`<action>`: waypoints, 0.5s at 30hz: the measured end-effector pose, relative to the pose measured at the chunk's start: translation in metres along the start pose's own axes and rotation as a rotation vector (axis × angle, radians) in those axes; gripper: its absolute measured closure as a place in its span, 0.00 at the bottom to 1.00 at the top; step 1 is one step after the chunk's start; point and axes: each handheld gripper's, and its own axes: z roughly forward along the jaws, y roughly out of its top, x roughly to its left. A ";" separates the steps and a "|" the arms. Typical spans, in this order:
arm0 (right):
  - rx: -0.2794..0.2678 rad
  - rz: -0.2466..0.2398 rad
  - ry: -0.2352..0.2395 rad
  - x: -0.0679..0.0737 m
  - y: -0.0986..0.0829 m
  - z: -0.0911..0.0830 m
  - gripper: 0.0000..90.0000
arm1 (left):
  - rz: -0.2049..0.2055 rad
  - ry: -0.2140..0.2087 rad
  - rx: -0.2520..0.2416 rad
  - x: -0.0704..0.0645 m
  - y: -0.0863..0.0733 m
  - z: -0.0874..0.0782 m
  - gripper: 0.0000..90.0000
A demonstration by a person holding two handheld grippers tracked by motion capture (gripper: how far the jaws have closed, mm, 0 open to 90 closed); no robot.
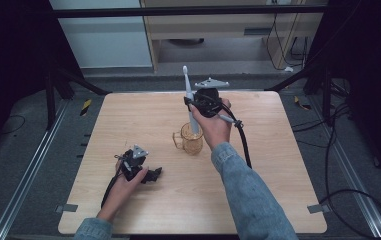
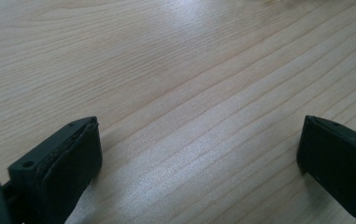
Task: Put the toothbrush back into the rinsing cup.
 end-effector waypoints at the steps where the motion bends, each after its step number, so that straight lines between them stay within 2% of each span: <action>1: 0.001 0.003 0.000 0.000 -0.001 0.001 0.75 | 0.001 0.000 0.000 0.000 0.000 0.000 0.00; 15: 0.015 0.013 0.012 0.001 -0.015 0.010 0.75 | -0.002 0.000 -0.001 0.000 0.000 0.000 0.00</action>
